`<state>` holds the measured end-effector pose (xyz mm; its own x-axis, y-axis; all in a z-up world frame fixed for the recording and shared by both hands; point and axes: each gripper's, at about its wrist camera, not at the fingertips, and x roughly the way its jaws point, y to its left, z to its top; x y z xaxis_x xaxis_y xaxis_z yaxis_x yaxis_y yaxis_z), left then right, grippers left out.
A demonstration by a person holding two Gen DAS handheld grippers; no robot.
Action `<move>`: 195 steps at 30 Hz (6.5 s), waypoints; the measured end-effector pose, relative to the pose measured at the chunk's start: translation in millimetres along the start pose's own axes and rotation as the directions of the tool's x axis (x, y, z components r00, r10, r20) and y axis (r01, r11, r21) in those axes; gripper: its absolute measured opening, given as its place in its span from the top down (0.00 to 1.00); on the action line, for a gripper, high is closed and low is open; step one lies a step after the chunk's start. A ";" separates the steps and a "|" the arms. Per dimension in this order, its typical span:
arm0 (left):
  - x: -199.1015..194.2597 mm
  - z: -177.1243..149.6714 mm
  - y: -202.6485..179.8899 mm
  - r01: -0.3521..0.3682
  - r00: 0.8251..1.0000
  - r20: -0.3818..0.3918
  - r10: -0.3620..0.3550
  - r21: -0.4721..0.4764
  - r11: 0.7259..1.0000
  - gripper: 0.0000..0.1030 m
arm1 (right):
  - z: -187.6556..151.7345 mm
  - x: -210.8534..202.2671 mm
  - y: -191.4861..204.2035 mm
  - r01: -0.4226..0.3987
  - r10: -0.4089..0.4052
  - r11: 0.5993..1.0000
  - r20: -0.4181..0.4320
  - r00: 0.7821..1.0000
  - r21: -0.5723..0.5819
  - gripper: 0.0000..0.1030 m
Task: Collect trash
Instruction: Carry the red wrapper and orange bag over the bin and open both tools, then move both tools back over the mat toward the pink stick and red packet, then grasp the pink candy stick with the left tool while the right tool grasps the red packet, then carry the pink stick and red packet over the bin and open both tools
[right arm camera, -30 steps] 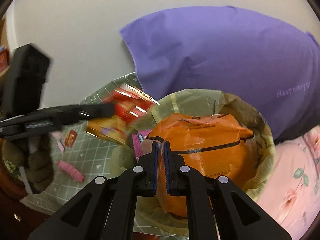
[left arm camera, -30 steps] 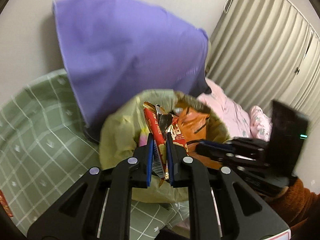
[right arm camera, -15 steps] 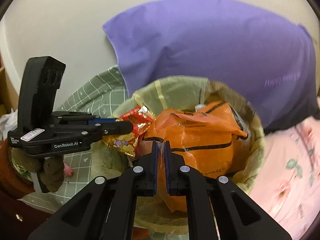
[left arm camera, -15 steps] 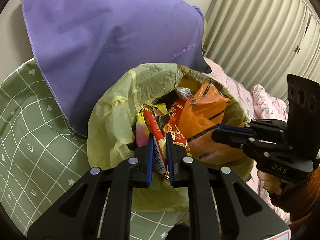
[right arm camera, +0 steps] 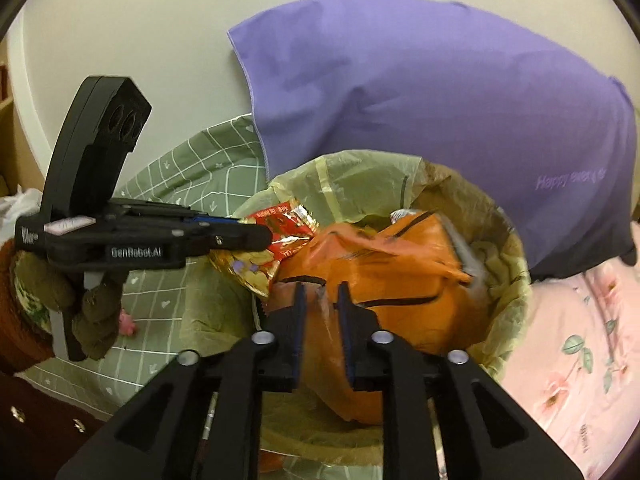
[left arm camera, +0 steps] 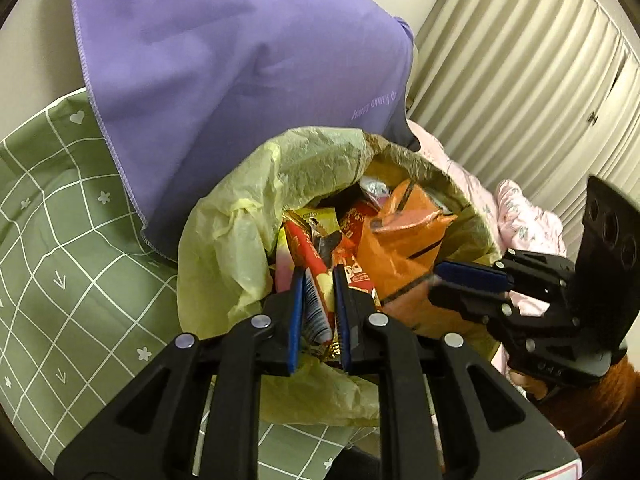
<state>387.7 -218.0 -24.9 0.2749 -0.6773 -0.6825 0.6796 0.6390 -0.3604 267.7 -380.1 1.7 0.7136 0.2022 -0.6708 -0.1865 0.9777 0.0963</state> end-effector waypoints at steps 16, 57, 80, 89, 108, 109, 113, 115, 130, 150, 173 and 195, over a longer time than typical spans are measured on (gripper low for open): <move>11.5 -12.0 -18.6 -0.036 0.998 -0.047 0.038 0.060 0.998 0.89 | -9.3 -48.5 -20.3 0.123 -0.135 0.986 0.104 0.985 0.109 0.73; -308.4 -261.9 187.2 -0.431 0.706 0.129 0.697 -0.703 0.566 0.48 | 39.5 41.0 182.0 -0.229 0.252 0.950 0.087 0.964 -0.211 0.72; -233.3 -263.0 260.0 -0.497 0.764 -0.084 0.640 -0.710 0.499 0.79 | 32.1 176.8 297.0 -0.442 0.357 0.819 -0.278 0.891 -0.365 0.58; -265.2 -297.8 236.8 -0.495 0.779 -0.100 0.618 -0.703 0.510 0.79 | 57.1 253.3 382.6 -0.550 0.420 0.703 -0.362 0.832 -0.451 0.55; -288.2 -322.7 230.4 -0.477 0.781 -0.118 0.613 -0.747 0.463 0.79 | 31.7 293.0 428.6 -0.548 0.363 0.583 -0.411 0.836 -0.600 0.39; -289.3 -323.0 229.1 -0.477 0.781 -0.117 0.614 -0.746 0.464 0.79 | 30.9 292.2 428.5 -0.554 0.371 0.575 -0.412 0.832 -0.602 0.42; -290.5 -323.4 228.4 -0.469 0.784 -0.112 0.611 -0.752 0.463 0.78 | 31.9 286.4 428.9 -0.564 0.374 0.568 -0.423 0.825 -0.599 0.88; -290.5 -323.6 227.8 -0.465 0.784 -0.108 0.611 -0.755 0.462 0.79 | 33.3 282.4 425.2 -0.555 0.372 0.570 -0.411 0.832 -0.606 0.90; -299.2 -331.8 215.7 -0.477 0.764 -0.122 0.633 -0.768 0.428 0.79 | 58.3 299.7 412.9 -0.678 0.485 0.545 -0.474 0.734 -0.493 0.40; -303.8 -312.4 196.0 -0.485 0.750 -0.088 0.655 -0.747 0.455 0.78 | 58.9 249.0 406.0 -0.617 0.476 0.552 -0.396 0.786 -0.561 0.74; -240.9 -118.2 79.0 -0.328 0.879 0.240 0.412 -0.322 0.888 0.79 | 67.1 7.9 159.6 -0.094 0.118 0.971 0.098 0.988 -0.222 0.74; -2.3 -2.8 -30.6 -0.078 0.997 -0.011 0.079 0.017 0.997 0.79 | 25.5 9.7 -37.1 0.077 -0.077 0.997 -0.023 0.997 -0.010 0.74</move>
<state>364.4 -234.9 -14.1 0.3199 -0.6208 -0.7157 0.6675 0.6838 -0.2948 298.7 -413.0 10.4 0.7101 0.1247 -0.6929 -0.1375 0.9898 0.0372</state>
